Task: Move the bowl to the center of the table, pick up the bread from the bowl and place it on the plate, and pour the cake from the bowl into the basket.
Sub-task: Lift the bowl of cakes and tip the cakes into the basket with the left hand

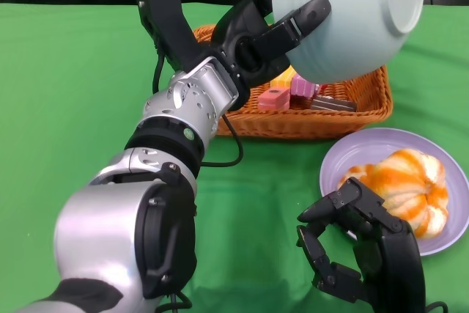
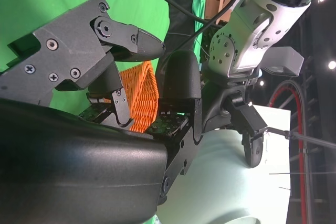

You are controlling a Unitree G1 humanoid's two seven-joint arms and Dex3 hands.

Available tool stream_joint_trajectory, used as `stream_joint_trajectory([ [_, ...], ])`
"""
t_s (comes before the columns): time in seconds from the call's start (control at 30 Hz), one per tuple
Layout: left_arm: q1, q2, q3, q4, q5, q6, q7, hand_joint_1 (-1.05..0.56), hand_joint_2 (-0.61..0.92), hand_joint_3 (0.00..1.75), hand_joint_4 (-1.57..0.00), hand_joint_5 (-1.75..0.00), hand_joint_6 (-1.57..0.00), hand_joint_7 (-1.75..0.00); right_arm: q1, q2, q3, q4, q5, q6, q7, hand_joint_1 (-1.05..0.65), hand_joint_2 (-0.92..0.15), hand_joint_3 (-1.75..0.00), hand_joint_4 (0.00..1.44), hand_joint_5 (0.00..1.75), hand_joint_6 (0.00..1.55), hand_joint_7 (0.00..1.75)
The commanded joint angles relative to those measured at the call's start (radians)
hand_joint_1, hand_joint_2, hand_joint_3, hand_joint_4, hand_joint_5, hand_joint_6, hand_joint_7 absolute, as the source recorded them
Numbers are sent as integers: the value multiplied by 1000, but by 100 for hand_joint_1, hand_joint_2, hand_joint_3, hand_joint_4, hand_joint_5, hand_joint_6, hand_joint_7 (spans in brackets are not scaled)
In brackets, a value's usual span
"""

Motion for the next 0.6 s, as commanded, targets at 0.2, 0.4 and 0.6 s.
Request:
stream_joint_trajectory([
  [0.2, -48, 13, -16, -14, 1, -25, -39, -6, 82, 97, -71, -161, -70, -148, 5, -4, -6, -5, 9, -8, -1, -29, -54, -85, 71, 152, 61, 137],
  [0.4, -41, 20, -69, -34, 41, -127, -75, -4, 69, 111, -75, -158, -77, -142, 4, -10, -4, -5, 32, -8, 18, -30, -55, -84, 71, 153, 60, 136],
  [0.6, -18, 31, -127, -62, 92, -271, -90, -3, 64, 112, -83, -154, -83, -134, -1, -6, -13, 1, 25, -13, 13, -32, -56, -83, 71, 154, 60, 138],
])
